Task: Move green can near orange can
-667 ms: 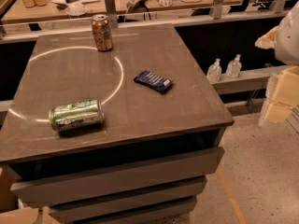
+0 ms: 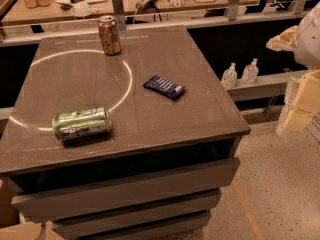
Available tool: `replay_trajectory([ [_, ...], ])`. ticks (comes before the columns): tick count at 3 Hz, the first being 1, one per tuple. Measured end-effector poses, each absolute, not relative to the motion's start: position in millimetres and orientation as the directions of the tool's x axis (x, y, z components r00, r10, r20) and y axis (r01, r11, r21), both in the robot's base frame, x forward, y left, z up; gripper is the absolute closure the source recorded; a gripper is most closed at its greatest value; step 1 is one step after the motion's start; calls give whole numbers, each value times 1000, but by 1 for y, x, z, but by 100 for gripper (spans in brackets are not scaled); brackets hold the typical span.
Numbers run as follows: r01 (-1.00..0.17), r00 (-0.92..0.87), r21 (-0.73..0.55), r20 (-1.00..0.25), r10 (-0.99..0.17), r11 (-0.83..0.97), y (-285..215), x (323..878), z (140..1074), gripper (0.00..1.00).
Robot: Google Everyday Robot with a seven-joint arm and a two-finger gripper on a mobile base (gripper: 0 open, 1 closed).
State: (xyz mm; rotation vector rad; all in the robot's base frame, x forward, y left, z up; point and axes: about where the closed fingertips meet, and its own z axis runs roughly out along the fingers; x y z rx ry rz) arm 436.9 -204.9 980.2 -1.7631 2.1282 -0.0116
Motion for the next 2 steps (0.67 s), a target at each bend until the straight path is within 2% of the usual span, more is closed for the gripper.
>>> replay_trajectory([
  [1, -968, -11, -224, -427, -904, 117, -188, 440, 971, 0],
  [2, -979, 157, -201, -645, -748, -32, -145, 437, 962, 0],
])
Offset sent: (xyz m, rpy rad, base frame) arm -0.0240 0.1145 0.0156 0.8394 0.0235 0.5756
